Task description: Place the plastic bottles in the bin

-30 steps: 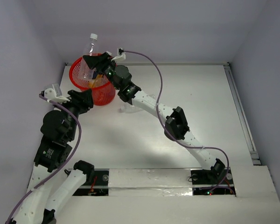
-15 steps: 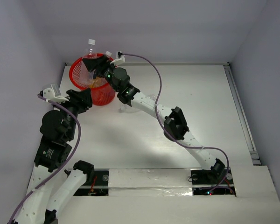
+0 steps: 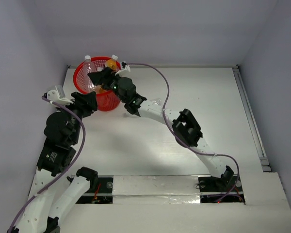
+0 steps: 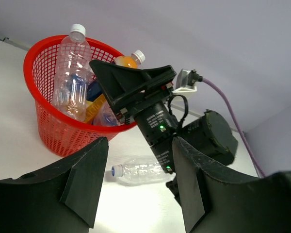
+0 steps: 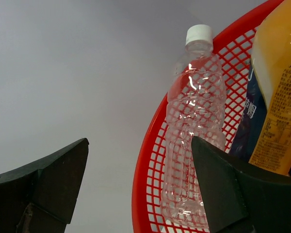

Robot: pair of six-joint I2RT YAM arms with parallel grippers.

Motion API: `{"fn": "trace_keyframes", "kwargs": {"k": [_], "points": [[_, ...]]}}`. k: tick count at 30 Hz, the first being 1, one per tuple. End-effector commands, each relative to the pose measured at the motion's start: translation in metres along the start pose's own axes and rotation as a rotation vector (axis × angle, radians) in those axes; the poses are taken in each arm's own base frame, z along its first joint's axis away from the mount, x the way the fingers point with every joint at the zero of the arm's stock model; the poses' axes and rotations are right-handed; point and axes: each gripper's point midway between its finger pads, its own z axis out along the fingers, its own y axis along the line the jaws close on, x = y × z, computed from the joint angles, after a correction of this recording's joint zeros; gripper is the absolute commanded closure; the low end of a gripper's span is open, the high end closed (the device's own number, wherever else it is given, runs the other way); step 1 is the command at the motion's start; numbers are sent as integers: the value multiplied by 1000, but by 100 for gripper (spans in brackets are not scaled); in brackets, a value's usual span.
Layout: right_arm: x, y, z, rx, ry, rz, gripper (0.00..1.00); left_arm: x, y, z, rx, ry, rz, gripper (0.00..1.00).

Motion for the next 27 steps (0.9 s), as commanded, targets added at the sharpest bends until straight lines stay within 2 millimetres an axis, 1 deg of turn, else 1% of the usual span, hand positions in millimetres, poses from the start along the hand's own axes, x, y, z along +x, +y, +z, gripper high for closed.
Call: {"fn": "trace_keyframes", "kwargs": {"k": [1,3,4,6,7,8,9,10,11,12,13,14,15,16,17,18,19,20,21,22,23,24,25,26,27], "points": [[-47,62,-14,-112,-91,0,8,-3,-7,7,11,4,-16,48],[-56,70,-21,-124,-105,-35,9,0,-9,10,19,15,-19,48],[-67,79,-29,-138,-118,-41,10,1,-9,11,19,17,-20,48],[-78,87,-39,-148,-138,-79,12,3,-12,16,28,27,-19,48],[-77,82,-45,-139,-135,-93,13,5,-14,18,34,35,-19,48],[-96,101,-54,-162,-164,-106,16,11,-17,23,44,60,-13,48],[-111,99,-56,-162,-181,-116,22,13,-20,26,58,67,-11,48],[-121,103,-60,-174,-192,-120,25,15,-23,29,66,78,-13,48],[-122,99,-65,-179,-172,-126,31,21,-25,34,72,98,-14,48],[-147,105,-70,-193,-197,-126,48,22,-27,37,73,99,-17,49],[-156,105,-74,-198,-196,-127,56,21,-28,40,74,97,-24,56],[-154,93,-80,-187,-163,-130,73,25,-31,43,86,109,-23,63],[-182,98,-91,-193,-196,-134,80,25,-35,45,106,105,-27,69],[-191,95,-99,-185,-202,-137,85,27,-37,47,118,114,-25,74],[-198,90,-108,-181,-201,-145,88,35,-41,52,135,144,-22,84],[-205,83,-129,-159,-195,-154,94,40,-49,54,162,159,-22,88],[-221,71,-139,-138,-215,-169,96,46,-54,57,171,177,-19,92],[-226,65,-151,-130,-208,-171,97,61,-58,66,168,216,-9,100],[-230,58,-163,-119,-203,-177,99,74,-75,64,203,246,13,100],[-232,49,-186,-98,-190,-186,99,85,-84,67,214,268,32,100],[-239,39,-197,-82,-187,-205,99,100,-88,79,175,290,66,100],[-243,33,-207,-62,-186,-215,99,112,-95,82,181,311,107,100],[-233,7,-221,7,-150,-222,99,128,-108,81,209,347,140,100],[-239,18,-236,-17,-144,-246,99,149,-111,91,202,390,178,100],[-244,12,-246,8,-149,-259,99,156,-118,94,234,392,213,100]]}}
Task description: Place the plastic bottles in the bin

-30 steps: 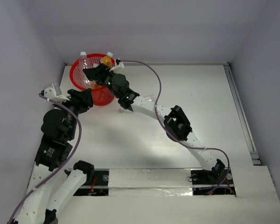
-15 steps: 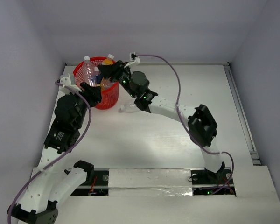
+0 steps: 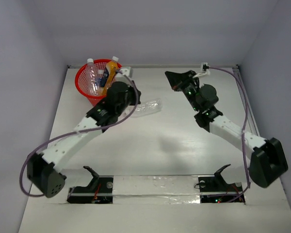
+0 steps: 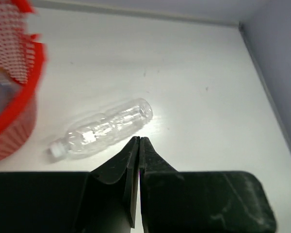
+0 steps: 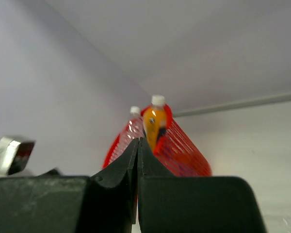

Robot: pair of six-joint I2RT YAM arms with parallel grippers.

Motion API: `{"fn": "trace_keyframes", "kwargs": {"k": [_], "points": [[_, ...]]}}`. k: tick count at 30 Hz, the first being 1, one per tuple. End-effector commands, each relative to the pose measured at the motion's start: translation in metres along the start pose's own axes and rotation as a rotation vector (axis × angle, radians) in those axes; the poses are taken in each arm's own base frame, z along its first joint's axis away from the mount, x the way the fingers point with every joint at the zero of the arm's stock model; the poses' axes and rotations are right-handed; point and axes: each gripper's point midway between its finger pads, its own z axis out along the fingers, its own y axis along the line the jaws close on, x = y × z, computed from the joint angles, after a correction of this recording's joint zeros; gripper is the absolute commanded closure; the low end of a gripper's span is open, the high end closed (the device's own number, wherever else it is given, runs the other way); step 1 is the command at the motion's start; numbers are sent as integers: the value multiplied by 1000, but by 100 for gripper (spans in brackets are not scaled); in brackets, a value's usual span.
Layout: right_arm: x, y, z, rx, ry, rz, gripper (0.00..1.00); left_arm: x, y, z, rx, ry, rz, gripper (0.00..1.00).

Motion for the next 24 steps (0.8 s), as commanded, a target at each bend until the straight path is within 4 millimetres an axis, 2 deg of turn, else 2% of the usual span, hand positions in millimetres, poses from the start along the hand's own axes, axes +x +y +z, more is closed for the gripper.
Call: {"fn": "trace_keyframes", "kwargs": {"k": [1,2,3,4,5,7,8,9,11,12,15,18,24], "points": [[-4,-1,-37,-11,47,-52,99,4,-25,28,45,-7,118,100],[-7,-3,-55,5,42,-69,99,21,-29,42,51,35,157,91],[-11,-8,-64,21,39,-81,98,27,-29,49,56,53,188,84],[-14,-23,-74,83,35,-92,97,30,-28,58,59,57,251,76],[-17,-27,-83,112,21,-100,96,44,-30,73,50,91,290,60],[-31,-34,-106,151,-10,-115,87,55,-24,89,33,126,371,44],[-37,-39,-112,177,-30,-130,80,68,-23,104,30,159,401,35],[-46,-32,-122,170,-54,-134,61,75,-26,110,35,177,424,31],[-54,-41,-133,220,-62,-159,42,95,-24,129,38,247,487,22],[-61,-34,-140,212,-81,-160,29,103,-22,134,37,279,509,19],[-63,-36,-150,228,-76,-174,13,121,-17,155,38,334,603,16],[-65,-39,-155,243,-73,-192,6,137,-15,169,70,388,689,13],[-59,-40,-151,225,-42,-190,3,171,-2,184,98,528,812,7]]}}
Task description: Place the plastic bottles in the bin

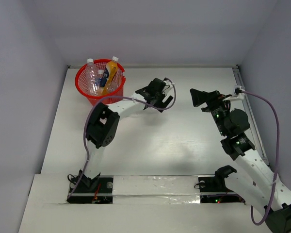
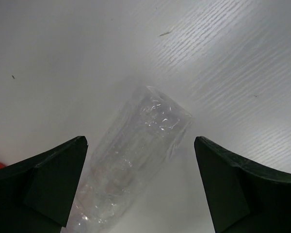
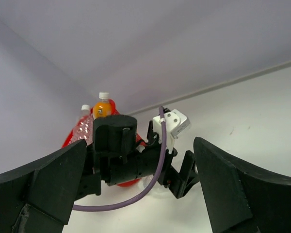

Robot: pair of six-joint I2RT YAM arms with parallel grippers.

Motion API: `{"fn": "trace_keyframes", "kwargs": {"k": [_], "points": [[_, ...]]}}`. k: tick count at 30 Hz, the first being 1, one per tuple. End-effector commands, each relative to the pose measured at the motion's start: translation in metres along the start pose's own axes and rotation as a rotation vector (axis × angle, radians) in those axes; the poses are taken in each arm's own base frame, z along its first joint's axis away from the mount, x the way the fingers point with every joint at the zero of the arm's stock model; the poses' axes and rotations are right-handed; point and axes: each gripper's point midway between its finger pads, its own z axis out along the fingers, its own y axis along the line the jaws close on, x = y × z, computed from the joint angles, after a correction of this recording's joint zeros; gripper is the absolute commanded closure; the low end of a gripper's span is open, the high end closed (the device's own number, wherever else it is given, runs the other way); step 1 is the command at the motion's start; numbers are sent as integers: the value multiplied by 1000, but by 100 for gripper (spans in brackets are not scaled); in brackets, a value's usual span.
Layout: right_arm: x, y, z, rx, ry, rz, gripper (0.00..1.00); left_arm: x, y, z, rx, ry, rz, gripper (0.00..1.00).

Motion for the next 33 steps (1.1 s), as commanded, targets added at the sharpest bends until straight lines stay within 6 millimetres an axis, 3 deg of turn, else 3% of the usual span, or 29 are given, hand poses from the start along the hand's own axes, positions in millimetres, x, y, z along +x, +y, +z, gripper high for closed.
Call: {"fn": "trace_keyframes", "kwargs": {"k": [1,7,10,13,14,16,19,20,22,23,25,26,28,29,30,31,32,33], "points": [[6,-2,1,-8,28,-22,3,-1,-4,1,43,44,123,7],[7,-5,1,-2,31,-26,3,27,-17,35,103,138,112,8],[4,-4,-1,-5,22,-27,3,29,-21,40,111,135,91,20],[3,-3,-2,-9,17,-29,3,14,-24,34,131,101,69,59],[3,-3,-2,-10,18,-28,3,2,-22,26,127,72,58,77],[4,-3,-1,-13,20,-28,3,-17,-20,13,126,23,27,80],[4,-4,-1,-9,17,-28,3,-64,-16,-29,147,-116,-33,86],[5,-5,-1,-7,17,-28,3,-89,-11,-59,153,-193,-54,88],[4,-4,-1,-9,15,-28,3,-120,-5,-93,158,-299,-95,87],[5,-4,0,-9,17,-29,3,-142,2,-129,156,-380,-133,86],[5,-4,0,-13,20,-31,3,-166,13,-168,137,-474,-181,84],[5,-3,0,-17,21,-31,3,-181,24,-204,119,-550,-212,82],[6,-1,0,-28,28,-31,3,-196,51,-241,37,-631,-303,80],[6,0,0,-32,28,-32,3,-202,72,-274,-18,-696,-365,78],[7,1,0,-37,34,-32,3,-202,91,-288,-66,-725,-402,76],[7,1,0,-40,35,-33,3,-202,106,-302,-105,-755,-434,71],[8,2,0,-43,37,-38,3,-200,125,-330,-154,-807,-470,58],[8,3,-1,-50,40,-38,3,-191,139,-332,-199,-809,-509,54]]}}
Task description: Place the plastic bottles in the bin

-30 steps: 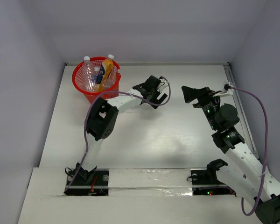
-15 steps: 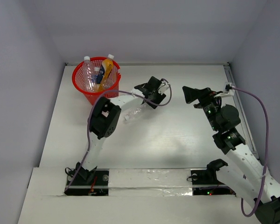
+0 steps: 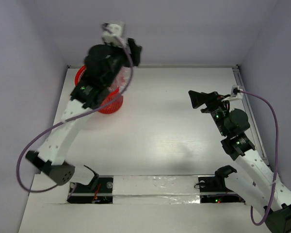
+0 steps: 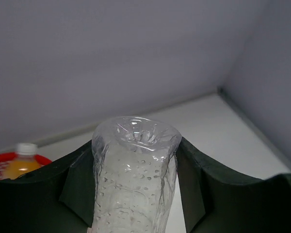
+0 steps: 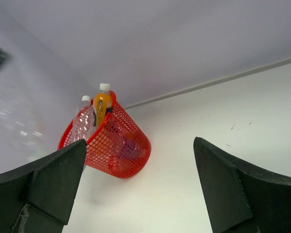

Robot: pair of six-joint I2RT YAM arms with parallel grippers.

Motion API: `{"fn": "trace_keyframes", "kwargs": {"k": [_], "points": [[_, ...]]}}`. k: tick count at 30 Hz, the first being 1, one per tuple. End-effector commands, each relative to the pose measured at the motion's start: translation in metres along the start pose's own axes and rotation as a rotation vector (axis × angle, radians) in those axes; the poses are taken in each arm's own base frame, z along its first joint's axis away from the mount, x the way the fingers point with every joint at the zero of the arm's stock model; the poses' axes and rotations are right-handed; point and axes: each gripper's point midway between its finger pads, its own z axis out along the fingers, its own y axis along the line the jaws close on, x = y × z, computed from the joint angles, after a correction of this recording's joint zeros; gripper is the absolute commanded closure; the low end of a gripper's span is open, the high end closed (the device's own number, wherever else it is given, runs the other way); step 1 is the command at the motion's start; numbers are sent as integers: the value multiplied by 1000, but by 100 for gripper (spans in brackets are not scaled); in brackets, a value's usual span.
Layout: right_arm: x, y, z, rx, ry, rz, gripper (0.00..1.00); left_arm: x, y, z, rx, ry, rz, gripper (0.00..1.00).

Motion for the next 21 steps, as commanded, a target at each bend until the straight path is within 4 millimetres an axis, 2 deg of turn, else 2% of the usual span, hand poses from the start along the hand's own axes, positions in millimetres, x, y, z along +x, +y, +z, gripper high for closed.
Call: {"fn": "trace_keyframes", "kwargs": {"k": [1,4,5,6,8,9,11,13,15,16,18,19,21], "points": [[-3,7,0,-43,-8,-23,3,-36,82,-28,-263,-128,-111,52],[-2,9,0,-54,-3,-23,4,-46,128,-50,-362,-207,-147,53],[-2,9,0,-57,-3,-23,4,-52,153,-63,-427,-242,-148,54],[-1,9,0,-58,2,-25,4,-43,165,-63,-457,-232,-147,56],[-1,10,0,-62,3,-25,4,-46,188,-69,-517,-266,-144,58],[-2,11,-1,-65,1,-26,4,-40,196,-68,-540,-263,-143,59],[-2,11,-1,-68,0,-28,4,-42,204,-68,-562,-304,-142,59],[0,10,0,-66,2,-28,4,-37,219,-67,-600,-335,-139,59],[3,15,-2,-95,20,-28,4,-26,226,-61,-624,-334,-139,59],[3,15,-2,-98,18,-30,4,-30,228,-59,-628,-361,-141,59],[3,18,-3,-112,20,-31,4,-21,235,-54,-657,-370,-140,59],[4,18,-3,-114,21,-31,4,-27,237,-54,-661,-403,-139,59],[2,20,-5,-125,16,-32,4,-22,244,-49,-693,-411,-140,59]]}}
